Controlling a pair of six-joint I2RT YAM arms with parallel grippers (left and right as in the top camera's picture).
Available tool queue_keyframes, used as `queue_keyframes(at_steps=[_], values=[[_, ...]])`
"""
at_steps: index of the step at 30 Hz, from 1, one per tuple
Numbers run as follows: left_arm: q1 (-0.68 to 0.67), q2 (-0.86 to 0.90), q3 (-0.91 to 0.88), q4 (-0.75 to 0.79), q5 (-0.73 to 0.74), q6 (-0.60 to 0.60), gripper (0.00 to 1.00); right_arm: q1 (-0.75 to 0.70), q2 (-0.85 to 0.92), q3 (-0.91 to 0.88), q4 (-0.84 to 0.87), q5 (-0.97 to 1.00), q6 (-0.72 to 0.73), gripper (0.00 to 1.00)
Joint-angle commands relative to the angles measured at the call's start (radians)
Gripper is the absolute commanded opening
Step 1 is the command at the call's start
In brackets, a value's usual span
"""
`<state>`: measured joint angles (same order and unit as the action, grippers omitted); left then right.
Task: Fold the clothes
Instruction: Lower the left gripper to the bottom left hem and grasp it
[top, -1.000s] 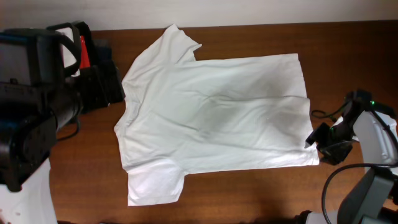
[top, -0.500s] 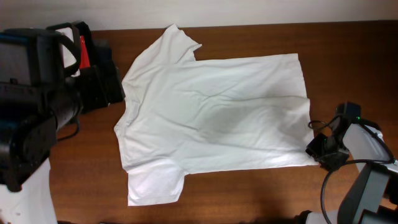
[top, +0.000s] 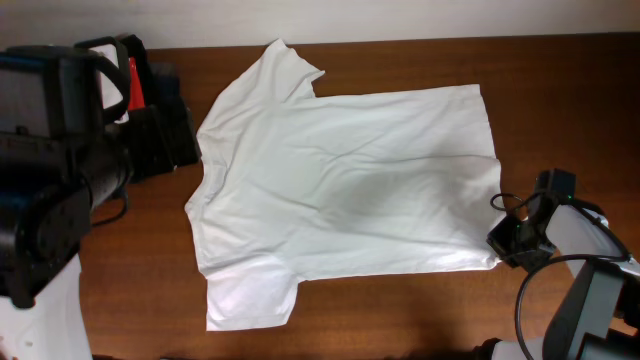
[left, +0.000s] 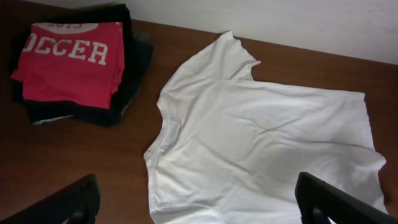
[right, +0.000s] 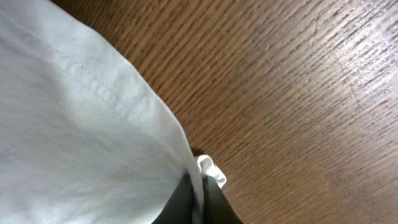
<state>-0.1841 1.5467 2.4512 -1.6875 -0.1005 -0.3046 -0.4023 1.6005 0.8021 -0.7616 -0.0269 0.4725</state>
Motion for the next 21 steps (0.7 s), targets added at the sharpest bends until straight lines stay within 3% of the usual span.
queue_keyframes(at_steps=[1, 12, 15, 17, 21], values=[[0.003, -0.004, 0.001, 0.000, 0.007, 0.003, 0.99, 0.001, 0.013, -0.028, -0.005, 0.032, 0.007, 0.04], [0.003, -0.004, 0.001, 0.059, 0.007, 0.002, 0.99, 0.001, 0.013, -0.028, -0.010, 0.039, -0.011, 0.04], [0.003, -0.004, -0.005, 0.000, 0.033, 0.002, 0.99, 0.001, 0.013, -0.028, -0.008, 0.039, -0.011, 0.05], [0.003, -0.030, -0.094, 0.000, 0.072, -0.051, 0.99, 0.001, 0.013, -0.028, -0.008, 0.039, -0.011, 0.04], [0.003, -0.092, -0.484, 0.000, 0.014, -0.205, 0.99, 0.001, 0.013, -0.028, -0.007, 0.039, -0.011, 0.04]])
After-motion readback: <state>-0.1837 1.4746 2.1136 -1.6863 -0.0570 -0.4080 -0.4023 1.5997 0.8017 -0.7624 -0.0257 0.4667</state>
